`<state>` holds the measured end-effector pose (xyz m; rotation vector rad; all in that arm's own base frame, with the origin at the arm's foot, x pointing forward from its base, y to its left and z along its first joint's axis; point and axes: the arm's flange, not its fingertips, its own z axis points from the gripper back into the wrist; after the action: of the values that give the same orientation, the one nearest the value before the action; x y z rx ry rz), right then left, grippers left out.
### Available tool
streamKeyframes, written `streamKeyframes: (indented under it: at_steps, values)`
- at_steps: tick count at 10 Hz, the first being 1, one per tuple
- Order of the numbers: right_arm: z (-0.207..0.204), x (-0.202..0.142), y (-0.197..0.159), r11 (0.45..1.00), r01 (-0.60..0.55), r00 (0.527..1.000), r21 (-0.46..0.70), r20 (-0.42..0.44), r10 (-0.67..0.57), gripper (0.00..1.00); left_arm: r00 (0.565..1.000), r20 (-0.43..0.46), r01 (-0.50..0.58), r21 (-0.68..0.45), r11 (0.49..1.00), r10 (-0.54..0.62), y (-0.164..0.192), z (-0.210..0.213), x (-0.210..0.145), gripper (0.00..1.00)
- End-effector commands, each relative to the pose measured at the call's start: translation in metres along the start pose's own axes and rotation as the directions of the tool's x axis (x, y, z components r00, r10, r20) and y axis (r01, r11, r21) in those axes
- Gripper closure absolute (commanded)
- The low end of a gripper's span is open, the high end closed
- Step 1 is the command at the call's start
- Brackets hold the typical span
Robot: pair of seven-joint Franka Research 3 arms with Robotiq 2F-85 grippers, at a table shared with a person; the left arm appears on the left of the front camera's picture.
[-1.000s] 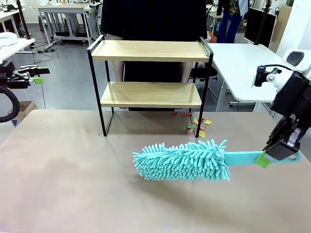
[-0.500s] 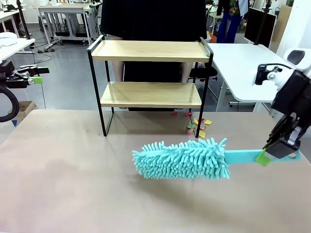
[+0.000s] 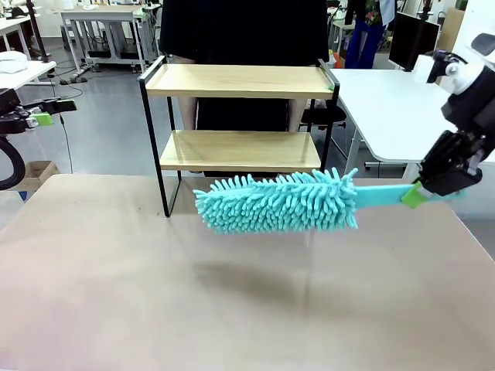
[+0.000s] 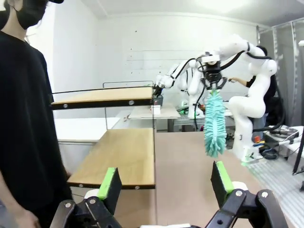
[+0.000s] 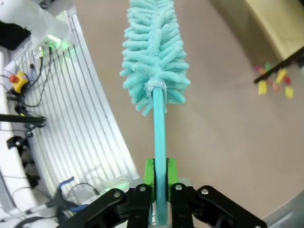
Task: Clean the shelf.
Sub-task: Hand the Duster back to the human.
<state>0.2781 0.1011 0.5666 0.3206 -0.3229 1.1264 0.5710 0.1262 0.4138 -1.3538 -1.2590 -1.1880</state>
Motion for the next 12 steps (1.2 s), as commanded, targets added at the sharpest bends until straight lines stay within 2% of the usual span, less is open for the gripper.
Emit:
streamKeyframes:
  at_steps: [1,5,8,9,12]
  values:
    - [-0.005,0.007,-0.033,0.986,-0.155,0.986,0.061,0.078,0.150,0.87,0.998,-0.015,-0.065,0.029,0.997,0.066,-0.041,-0.021,0.009,0.00]
    - [0.001,-0.015,-0.071,0.958,-0.275,0.949,0.084,0.187,0.256,0.87,0.990,-0.074,-0.110,0.114,0.987,0.119,-0.101,-0.059,0.013,0.00]
    - [0.011,-0.044,-0.092,0.958,-0.267,0.940,0.108,0.247,0.234,0.87,0.984,-0.055,-0.156,0.179,0.971,0.168,-0.113,-0.097,-0.012,0.00]
    - [0.013,-0.055,-0.100,0.959,-0.259,0.940,0.116,0.259,0.222,0.87,0.988,-0.038,-0.140,0.185,0.973,0.149,-0.119,-0.114,-0.019,0.00]
    - [0.016,-0.070,-0.118,0.957,-0.255,0.926,0.139,0.320,0.200,0.87,0.989,-0.069,-0.119,0.152,0.981,0.131,-0.147,-0.146,-0.028,0.00]
